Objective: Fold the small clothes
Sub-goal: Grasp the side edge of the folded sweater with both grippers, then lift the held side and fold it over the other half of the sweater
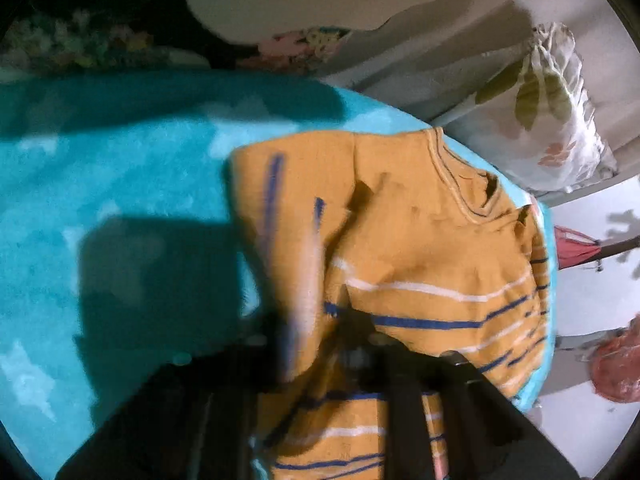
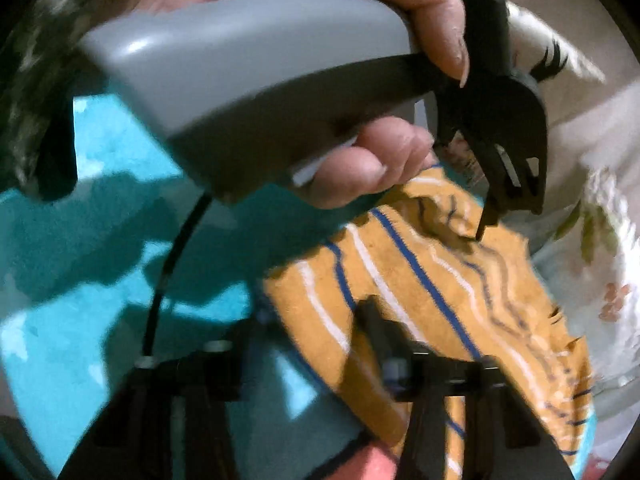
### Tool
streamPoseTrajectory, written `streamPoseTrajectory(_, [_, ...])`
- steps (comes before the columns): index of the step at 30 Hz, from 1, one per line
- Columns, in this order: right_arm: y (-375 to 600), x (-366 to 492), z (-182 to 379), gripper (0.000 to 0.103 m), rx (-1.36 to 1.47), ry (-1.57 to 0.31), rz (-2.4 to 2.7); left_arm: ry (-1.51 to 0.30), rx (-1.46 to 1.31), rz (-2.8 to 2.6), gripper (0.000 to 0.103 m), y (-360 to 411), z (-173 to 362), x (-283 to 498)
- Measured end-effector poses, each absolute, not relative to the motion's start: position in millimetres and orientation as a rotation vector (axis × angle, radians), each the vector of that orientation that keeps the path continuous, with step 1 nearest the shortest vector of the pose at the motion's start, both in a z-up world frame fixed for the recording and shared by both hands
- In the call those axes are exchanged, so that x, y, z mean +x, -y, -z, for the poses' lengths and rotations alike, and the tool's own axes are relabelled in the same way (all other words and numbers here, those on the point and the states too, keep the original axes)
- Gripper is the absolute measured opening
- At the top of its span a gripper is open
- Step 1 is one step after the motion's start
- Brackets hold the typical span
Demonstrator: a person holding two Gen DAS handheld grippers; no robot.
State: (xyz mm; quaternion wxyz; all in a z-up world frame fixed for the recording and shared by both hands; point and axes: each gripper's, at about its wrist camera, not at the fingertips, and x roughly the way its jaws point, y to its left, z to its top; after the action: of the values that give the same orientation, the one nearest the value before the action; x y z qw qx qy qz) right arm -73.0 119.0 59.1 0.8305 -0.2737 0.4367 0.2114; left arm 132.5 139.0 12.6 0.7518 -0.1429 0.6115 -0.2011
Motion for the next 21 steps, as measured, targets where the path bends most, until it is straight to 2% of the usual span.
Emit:
streamPoseTrajectory(3, [-112, -71, -68, 0.009, -0.530, -0.915, -0.451, -1.313, -0.342, 0.402, 0.015, -141, -20, 127])
streamPoseTrajectory(12, [-63, -76, -112, 0.008, -0.380, -0.851, -0.437, -1.258, -0.305, 0.367, 0.014, -102, -67, 116])
streamPoseTrajectory(16, [-14, -79, -137, 0.008, -0.286, -0.824, -0.377, -1.218, -0.280, 0.406, 0.014, -62, -96, 112])
streamPoseTrajectory(21, [67, -92, -166, 0.008, -0.182, -0.792, -0.245, -1.187, -0.244, 0.543, 0.010, 31, -122, 107])
